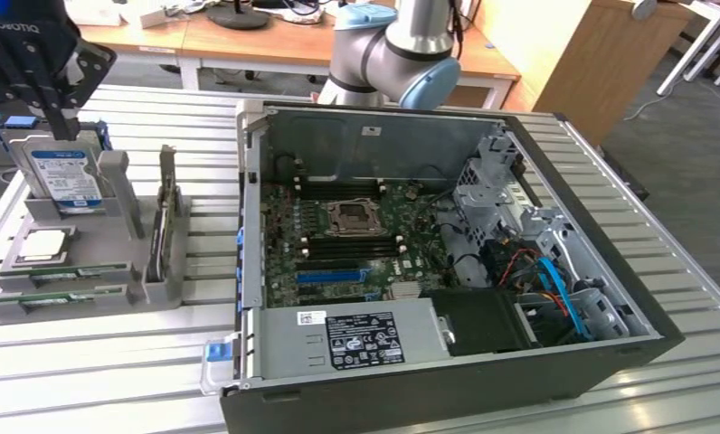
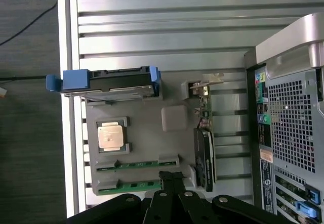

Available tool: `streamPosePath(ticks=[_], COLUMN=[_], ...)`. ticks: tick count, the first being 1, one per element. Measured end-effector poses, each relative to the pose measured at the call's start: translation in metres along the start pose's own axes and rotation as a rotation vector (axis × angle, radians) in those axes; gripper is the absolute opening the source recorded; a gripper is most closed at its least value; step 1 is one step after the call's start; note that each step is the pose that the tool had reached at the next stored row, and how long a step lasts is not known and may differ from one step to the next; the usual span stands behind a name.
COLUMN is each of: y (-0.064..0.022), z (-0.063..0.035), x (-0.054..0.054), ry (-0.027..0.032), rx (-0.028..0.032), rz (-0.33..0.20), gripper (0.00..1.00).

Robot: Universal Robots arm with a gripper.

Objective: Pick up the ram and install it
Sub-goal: 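Reach for the ram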

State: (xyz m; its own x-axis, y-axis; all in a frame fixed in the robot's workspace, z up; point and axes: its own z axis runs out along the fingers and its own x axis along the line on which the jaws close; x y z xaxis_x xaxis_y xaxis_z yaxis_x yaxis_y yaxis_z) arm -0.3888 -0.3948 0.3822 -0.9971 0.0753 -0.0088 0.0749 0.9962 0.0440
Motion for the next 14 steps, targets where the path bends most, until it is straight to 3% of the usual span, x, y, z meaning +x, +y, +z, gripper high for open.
streamPosePath(ticks=[14], y=[-0.0022], z=[0.0009], x=[0.030], ry=[0.0040], rx=[0.0003], rz=[0.000], gripper=[0.11])
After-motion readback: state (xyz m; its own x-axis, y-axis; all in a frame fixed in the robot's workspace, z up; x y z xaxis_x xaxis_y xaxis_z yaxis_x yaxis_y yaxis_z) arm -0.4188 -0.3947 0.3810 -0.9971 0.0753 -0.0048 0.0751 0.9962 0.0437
